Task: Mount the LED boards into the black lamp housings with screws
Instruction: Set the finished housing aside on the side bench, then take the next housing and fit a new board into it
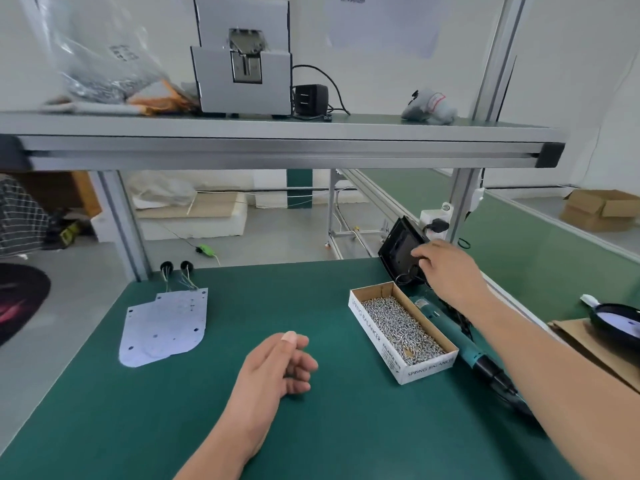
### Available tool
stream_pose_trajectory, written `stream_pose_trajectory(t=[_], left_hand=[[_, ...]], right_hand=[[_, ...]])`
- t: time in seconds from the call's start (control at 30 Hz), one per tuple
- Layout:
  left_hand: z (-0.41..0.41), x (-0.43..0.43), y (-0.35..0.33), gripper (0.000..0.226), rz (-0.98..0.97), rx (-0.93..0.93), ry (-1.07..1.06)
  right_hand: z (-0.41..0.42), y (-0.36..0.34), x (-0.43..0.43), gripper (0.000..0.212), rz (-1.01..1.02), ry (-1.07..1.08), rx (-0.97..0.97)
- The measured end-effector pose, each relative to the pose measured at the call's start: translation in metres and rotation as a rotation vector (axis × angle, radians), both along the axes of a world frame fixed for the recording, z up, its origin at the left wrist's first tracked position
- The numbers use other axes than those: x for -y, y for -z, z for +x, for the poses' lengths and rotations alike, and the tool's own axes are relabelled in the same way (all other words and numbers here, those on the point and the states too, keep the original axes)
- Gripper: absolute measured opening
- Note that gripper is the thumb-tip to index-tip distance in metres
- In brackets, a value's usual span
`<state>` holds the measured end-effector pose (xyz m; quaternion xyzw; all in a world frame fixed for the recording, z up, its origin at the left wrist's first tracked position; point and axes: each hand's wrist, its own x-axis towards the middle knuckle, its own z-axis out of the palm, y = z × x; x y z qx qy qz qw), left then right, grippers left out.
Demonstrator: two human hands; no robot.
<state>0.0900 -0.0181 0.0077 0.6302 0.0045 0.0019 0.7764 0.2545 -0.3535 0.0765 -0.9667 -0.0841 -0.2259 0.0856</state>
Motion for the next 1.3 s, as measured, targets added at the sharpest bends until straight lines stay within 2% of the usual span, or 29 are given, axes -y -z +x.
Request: stream_pose_trajectory(t=[0.2, 0.3, 0.53, 0.73, 1.07, 1.3], left_hand=[[0.001, 0.001, 0.002, 0.034, -0.018, -0.004, -0.010], [0.002, 0.000, 0.002, 0.035, -0.019, -0.005, -0.002], [0.003, -0.001, 0.004, 0.035, -0.014, -0.005, 0.007], [0.003, -0.001, 0.005, 0.041, -0.012, 0.003, 0.014], [0.003, -0.001, 0.004, 0.037, -0.022, -0.004, 0.010], [0.003, -0.001, 0.004, 0.037, -0.027, -0.009, 0.011]], right_hand=[[0.020, 0.003, -0.001, 0.043, -0.074, 0.034, 0.045], [0.025, 0.004, -0.002, 0.046, -0.163, 0.053, 0.005], [0.027, -0.003, 0.006, 0.031, -0.368, 0.051, -0.082], [0.029, -0.005, 0.013, 0.019, -0.308, -0.053, -0.114], [0.032, 0.001, 0.014, 0.021, -0.184, -0.152, -0.079], [0.024, 0.002, 0.022, 0.012, -0.302, -0.131, -0.065]])
